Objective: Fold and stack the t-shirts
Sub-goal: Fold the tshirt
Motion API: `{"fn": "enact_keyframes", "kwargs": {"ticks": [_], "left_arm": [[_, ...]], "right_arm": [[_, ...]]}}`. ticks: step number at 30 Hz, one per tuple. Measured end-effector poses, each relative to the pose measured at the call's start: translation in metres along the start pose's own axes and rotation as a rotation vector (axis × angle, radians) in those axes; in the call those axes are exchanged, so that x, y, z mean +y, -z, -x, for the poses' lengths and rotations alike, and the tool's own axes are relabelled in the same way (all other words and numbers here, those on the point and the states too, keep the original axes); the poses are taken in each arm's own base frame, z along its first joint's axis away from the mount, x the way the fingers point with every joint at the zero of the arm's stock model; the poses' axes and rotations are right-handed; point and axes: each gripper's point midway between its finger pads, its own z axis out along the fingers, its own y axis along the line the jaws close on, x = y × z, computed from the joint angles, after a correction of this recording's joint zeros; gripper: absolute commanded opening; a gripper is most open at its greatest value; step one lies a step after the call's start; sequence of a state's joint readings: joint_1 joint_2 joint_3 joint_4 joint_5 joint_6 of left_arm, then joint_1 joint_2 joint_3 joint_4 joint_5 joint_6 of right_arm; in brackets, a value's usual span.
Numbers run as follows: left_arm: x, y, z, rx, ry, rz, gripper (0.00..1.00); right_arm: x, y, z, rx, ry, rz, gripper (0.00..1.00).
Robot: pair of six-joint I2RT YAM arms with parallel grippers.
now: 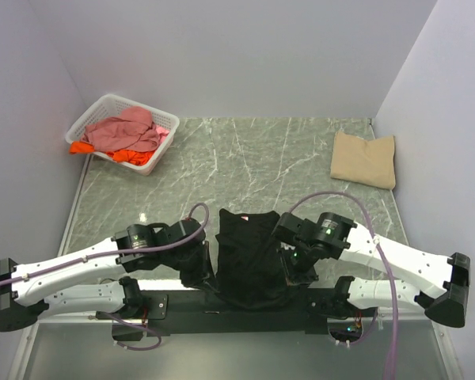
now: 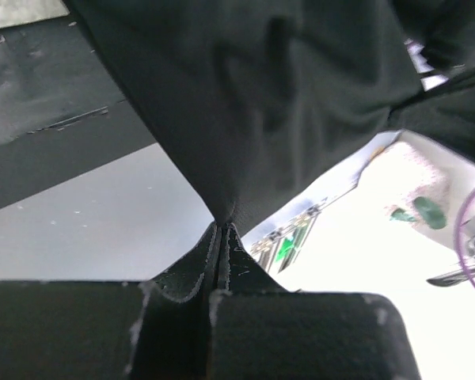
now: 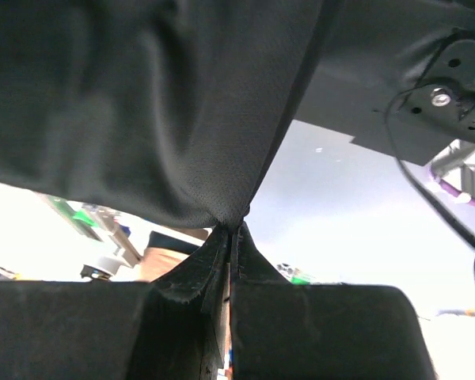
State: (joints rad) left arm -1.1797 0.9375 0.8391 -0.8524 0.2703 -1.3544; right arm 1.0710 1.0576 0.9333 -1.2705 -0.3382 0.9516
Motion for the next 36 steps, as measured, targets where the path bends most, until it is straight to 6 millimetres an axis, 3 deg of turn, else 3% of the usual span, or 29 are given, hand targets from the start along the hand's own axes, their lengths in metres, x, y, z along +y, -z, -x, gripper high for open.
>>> {"fn": "enact_keyframes", "kwargs": {"ticks": [3, 6, 13, 25, 36], "left_arm": [[-0.014, 0.012, 0.008, -0.051, -0.001, -0.013, 0.0], [-0.023, 0.016, 0.018, -0.087, 0.001, -0.023, 0.0], [-0.001, 0.001, 0.071, -0.161, 0.064, 0.085, 0.0], [0.017, -0.011, 0.134, -0.212, 0.024, 0.166, 0.0], [0.005, -0.021, 0.178, -0.258, -0.017, 0.153, 0.0]], "right_arm": [[0.013, 0.018, 0.006, -0.043, -0.001, 0.025, 0.0], [0.02, 0.023, 0.015, -0.071, -0.011, 0.03, 0.0], [0.014, 0.018, 0.053, -0.128, -0.106, -0.002, 0.0], [-0.009, 0.014, 0.121, -0.225, -0.16, -0.059, 0.0], [-0.008, 0.019, 0.174, -0.301, -0.134, -0.074, 0.0]]}}
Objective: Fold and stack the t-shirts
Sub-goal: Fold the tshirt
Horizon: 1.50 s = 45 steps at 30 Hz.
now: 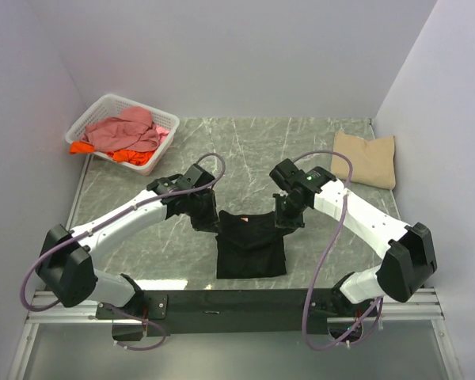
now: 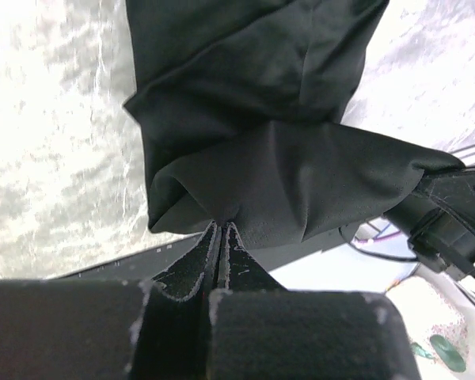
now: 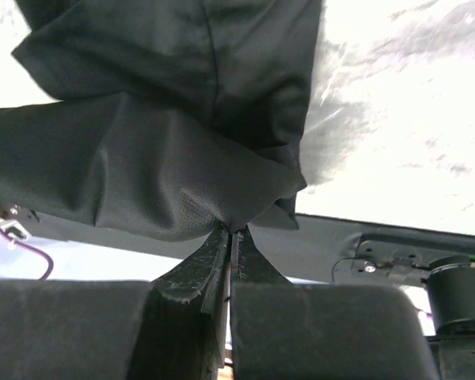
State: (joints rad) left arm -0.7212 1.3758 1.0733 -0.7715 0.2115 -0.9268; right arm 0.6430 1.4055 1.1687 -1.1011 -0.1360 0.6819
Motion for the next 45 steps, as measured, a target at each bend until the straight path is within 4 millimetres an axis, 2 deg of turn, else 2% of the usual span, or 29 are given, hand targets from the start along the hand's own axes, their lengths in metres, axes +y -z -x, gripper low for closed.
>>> {"fn": "enact_keyframes", "kwargs": {"ticks": [9, 20, 26, 27, 28, 29, 30, 31, 36, 39, 45], "left_arm": [[0.005, -0.023, 0.021, -0.004, 0.005, 0.03, 0.0], [0.02, -0.053, 0.051, -0.021, 0.009, 0.093, 0.01], [0.038, -0.07, 0.068, -0.031, 0.032, 0.142, 0.01], [0.039, -0.071, 0.071, -0.038, 0.037, 0.148, 0.08], [0.04, -0.072, 0.075, -0.043, 0.037, 0.15, 0.14], [0.039, -0.073, 0.079, -0.052, 0.034, 0.152, 0.22], [0.038, -0.072, 0.084, -0.062, 0.03, 0.153, 0.37], [0.037, -0.072, 0.089, -0.074, 0.023, 0.151, 0.44], [0.016, -0.06, 0.119, -0.167, 0.006, 0.128, 0.83], [0.005, -0.051, 0.133, -0.225, -0.001, 0.11, 0.88], [-0.012, -0.039, 0.134, -0.267, -0.03, 0.066, 0.91]], "right_arm": [[-0.008, -0.018, 0.025, -0.017, -0.012, -0.022, 0.0], [-0.017, -0.07, 0.055, 0.029, -0.015, -0.078, 0.0], [-0.013, -0.089, 0.079, 0.026, -0.007, -0.089, 0.0], [-0.013, -0.09, 0.083, 0.019, -0.006, -0.089, 0.0], [-0.012, -0.091, 0.087, 0.012, -0.008, -0.09, 0.04], [-0.012, -0.092, 0.091, 0.004, -0.011, -0.088, 0.12], [-0.013, -0.092, 0.094, -0.004, -0.012, -0.086, 0.2], [-0.013, -0.091, 0.098, -0.012, -0.016, -0.086, 0.31], [-0.022, -0.086, 0.11, -0.055, -0.036, -0.098, 0.5], [-0.024, -0.071, 0.118, -0.107, -0.047, -0.09, 0.59], [-0.009, -0.019, 0.126, -0.242, -0.037, 0.008, 0.59]]}}
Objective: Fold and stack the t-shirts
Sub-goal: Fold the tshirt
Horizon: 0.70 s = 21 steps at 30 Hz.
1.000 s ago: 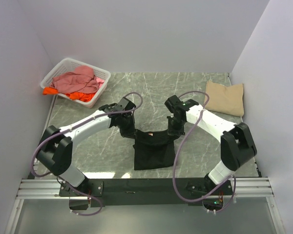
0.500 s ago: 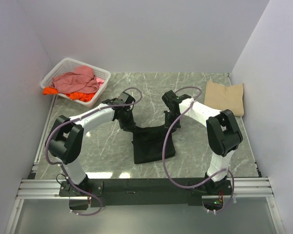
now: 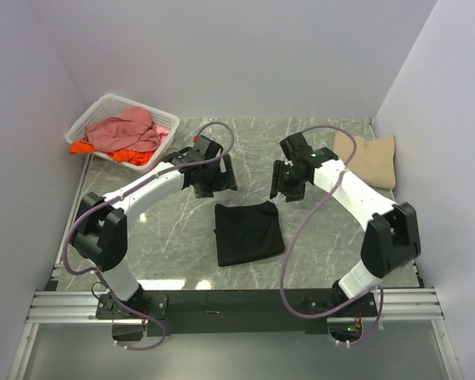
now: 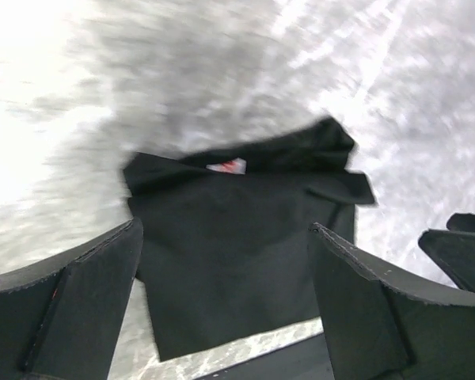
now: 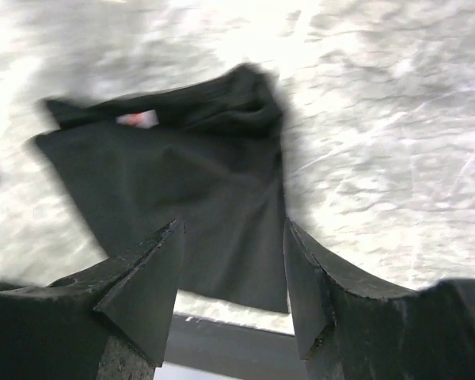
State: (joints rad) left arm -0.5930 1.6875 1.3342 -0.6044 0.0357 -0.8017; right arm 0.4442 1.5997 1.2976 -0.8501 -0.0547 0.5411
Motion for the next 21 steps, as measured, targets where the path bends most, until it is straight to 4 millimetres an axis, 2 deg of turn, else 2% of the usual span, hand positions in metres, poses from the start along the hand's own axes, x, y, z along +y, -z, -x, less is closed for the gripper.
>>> {"fn": "enact_keyframes", "kwargs": {"ticks": [3, 5, 9, 11, 16, 21], "left_arm": [[-0.019, 0.0, -0.012, 0.013, -0.037, -0.046, 0.91], [-0.036, -0.002, -0.029, 0.045, -0.072, -0.085, 0.91], [-0.068, -0.016, -0.059, 0.118, -0.124, -0.161, 0.91], [-0.078, -0.024, -0.07, 0.149, -0.132, -0.187, 0.91], [-0.087, -0.041, -0.078, 0.19, -0.114, -0.234, 0.91], [-0.092, -0.059, -0.079, 0.212, -0.073, -0.267, 0.91]], "right_arm": [[0.013, 0.02, -0.001, -0.031, 0.005, 0.096, 0.56], [0.018, 0.024, -0.011, -0.025, 0.006, 0.143, 0.54], [0.017, 0.011, -0.055, 0.083, 0.016, 0.183, 0.47], [0.012, 0.001, -0.078, 0.144, 0.013, 0.178, 0.45], [0.004, -0.015, -0.125, 0.266, 0.014, 0.171, 0.41], [0.006, -0.021, -0.144, 0.297, 0.03, 0.155, 0.39]]}}
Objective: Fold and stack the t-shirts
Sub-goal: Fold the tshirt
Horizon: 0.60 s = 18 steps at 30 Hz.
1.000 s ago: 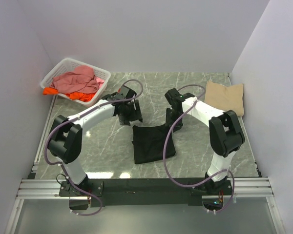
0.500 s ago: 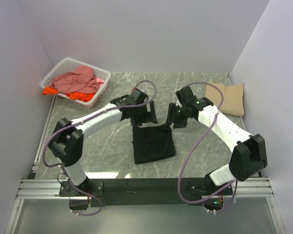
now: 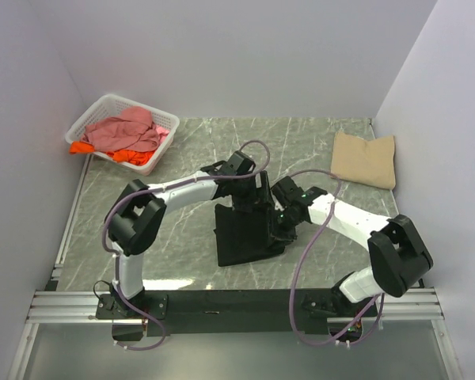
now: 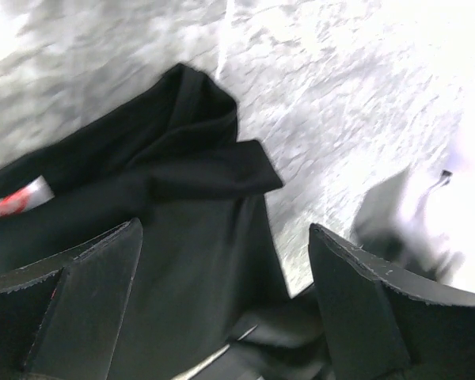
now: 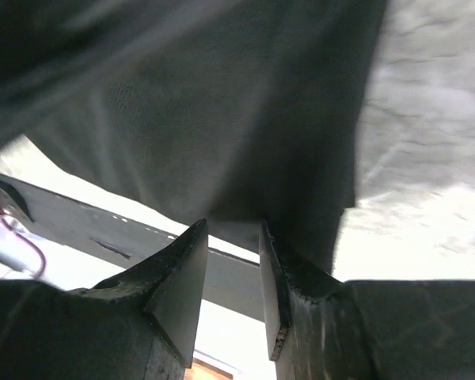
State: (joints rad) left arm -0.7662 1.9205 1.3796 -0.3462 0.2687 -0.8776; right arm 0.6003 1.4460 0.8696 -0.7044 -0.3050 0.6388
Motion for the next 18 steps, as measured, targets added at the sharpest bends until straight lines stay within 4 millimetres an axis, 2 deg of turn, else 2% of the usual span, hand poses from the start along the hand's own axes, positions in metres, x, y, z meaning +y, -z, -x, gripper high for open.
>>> {"fn": "enact_keyframes", "kwargs": {"ticks": [3, 8, 18], "left_arm": [[-0.001, -0.014, -0.002, 0.015, 0.013, -0.025, 0.91], [0.004, -0.032, -0.01, 0.049, 0.035, -0.029, 0.91], [0.008, -0.033, -0.005, 0.022, 0.057, -0.005, 0.92]], "right_arm": [[0.001, -0.009, -0.008, 0.007, 0.008, -0.003, 0.39], [-0.014, -0.025, -0.015, 0.014, -0.026, -0.033, 0.39], [-0.018, -0.034, -0.016, 0.005, -0.047, -0.032, 0.41]]}}
